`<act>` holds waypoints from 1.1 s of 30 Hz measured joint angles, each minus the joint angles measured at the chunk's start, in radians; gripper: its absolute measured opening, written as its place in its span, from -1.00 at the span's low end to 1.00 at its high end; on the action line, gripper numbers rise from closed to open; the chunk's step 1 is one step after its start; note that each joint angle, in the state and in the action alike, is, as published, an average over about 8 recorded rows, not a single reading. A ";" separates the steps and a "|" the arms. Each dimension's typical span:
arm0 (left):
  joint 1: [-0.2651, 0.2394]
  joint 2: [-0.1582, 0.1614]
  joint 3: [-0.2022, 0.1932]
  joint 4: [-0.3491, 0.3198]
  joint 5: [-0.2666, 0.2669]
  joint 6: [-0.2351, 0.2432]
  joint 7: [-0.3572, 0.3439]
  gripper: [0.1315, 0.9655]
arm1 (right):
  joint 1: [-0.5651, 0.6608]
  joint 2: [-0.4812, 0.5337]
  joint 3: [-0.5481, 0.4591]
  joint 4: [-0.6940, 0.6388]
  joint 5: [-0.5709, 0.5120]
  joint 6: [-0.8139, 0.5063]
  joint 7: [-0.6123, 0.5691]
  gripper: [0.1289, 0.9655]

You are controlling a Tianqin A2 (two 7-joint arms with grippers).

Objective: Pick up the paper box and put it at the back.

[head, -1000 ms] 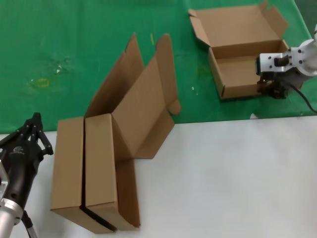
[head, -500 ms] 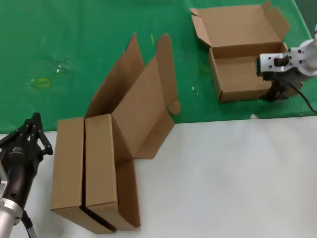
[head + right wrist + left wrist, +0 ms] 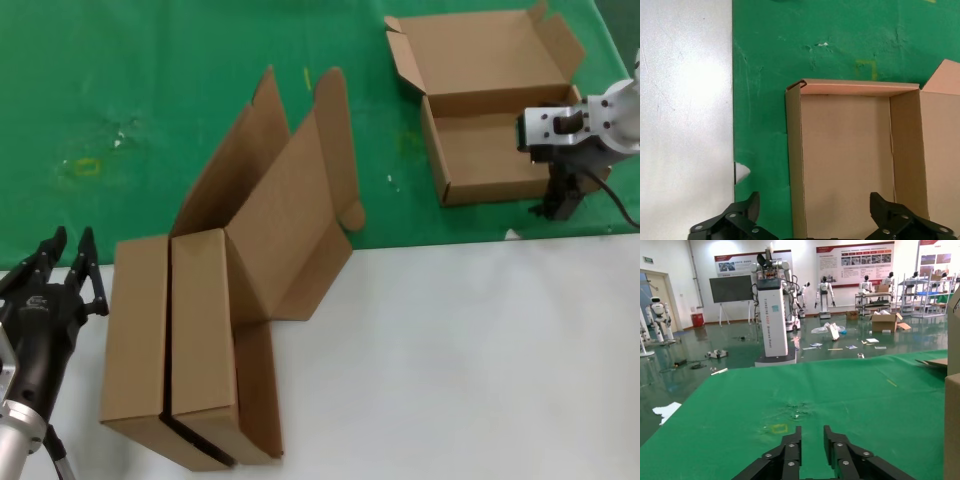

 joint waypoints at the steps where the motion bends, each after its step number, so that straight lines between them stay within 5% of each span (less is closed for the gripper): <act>1: 0.000 0.000 0.000 0.000 0.000 0.000 0.000 -0.87 | 0.000 0.000 0.000 0.000 0.000 0.000 0.000 0.22; 14: 0.000 0.000 0.000 0.000 0.000 0.000 0.000 -0.39 | 0.000 0.000 0.000 0.000 0.000 0.000 0.000 0.82; 21: 0.000 0.000 0.000 0.000 0.000 0.000 0.000 -0.24 | 0.000 0.000 0.000 0.000 0.000 0.000 0.000 0.94; 33: 0.000 0.000 0.000 0.000 0.000 0.000 0.000 0.46 | -0.080 0.004 0.039 0.083 0.041 0.043 0.018 1.00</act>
